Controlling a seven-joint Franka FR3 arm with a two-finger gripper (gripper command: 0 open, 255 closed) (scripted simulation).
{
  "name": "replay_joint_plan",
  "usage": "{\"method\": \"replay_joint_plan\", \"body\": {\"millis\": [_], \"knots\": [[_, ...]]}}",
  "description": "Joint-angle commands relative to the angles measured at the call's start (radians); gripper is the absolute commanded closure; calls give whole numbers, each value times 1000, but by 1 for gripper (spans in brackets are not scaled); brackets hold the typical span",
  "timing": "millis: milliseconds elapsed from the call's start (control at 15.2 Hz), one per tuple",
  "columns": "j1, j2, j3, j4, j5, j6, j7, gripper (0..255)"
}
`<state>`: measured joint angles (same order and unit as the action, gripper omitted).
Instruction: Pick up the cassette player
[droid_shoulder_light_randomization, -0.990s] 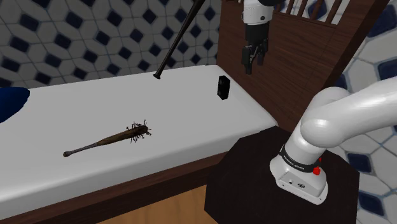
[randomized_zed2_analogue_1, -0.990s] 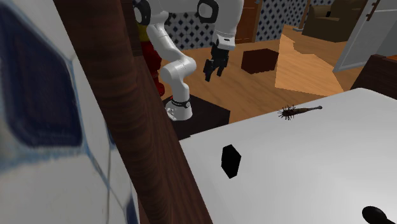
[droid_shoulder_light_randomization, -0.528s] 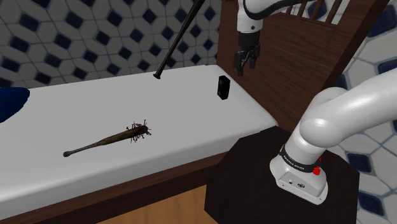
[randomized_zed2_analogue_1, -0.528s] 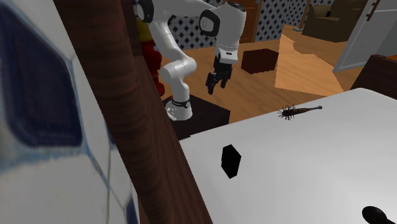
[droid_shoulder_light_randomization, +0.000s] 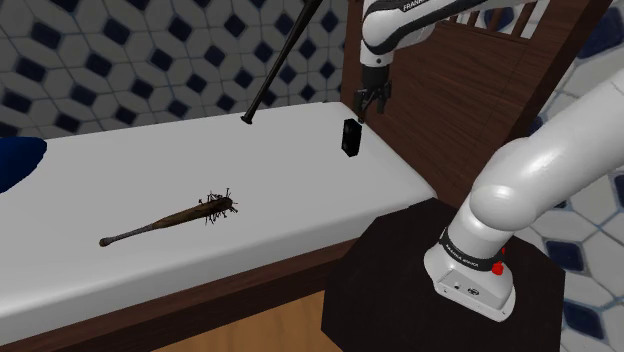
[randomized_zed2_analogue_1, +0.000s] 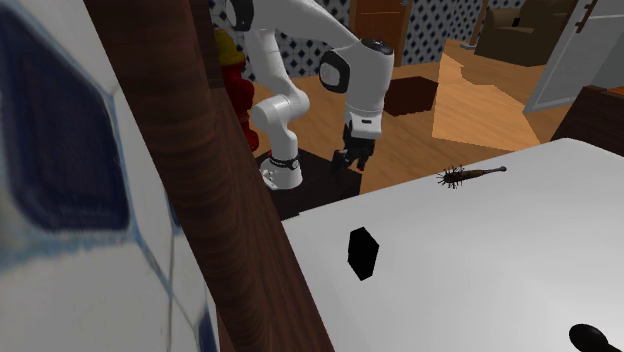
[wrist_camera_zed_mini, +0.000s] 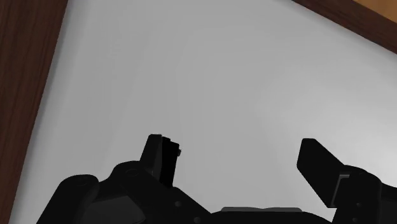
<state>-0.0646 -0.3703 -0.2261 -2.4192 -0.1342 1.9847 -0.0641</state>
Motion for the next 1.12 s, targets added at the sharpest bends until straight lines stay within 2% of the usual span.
{"method": "replay_joint_plan", "body": {"millis": [0, 330, 660, 1056], "knots": [[-3, 62, -18, 13, 12, 66, -8, 0], [-11, 244, -69, 96, 71, 198, -57, 0], [-29, 433, -100, 211, 171, 296, -128, 0], [-38, 503, -98, 208, 210, 370, -154, 0]]}}
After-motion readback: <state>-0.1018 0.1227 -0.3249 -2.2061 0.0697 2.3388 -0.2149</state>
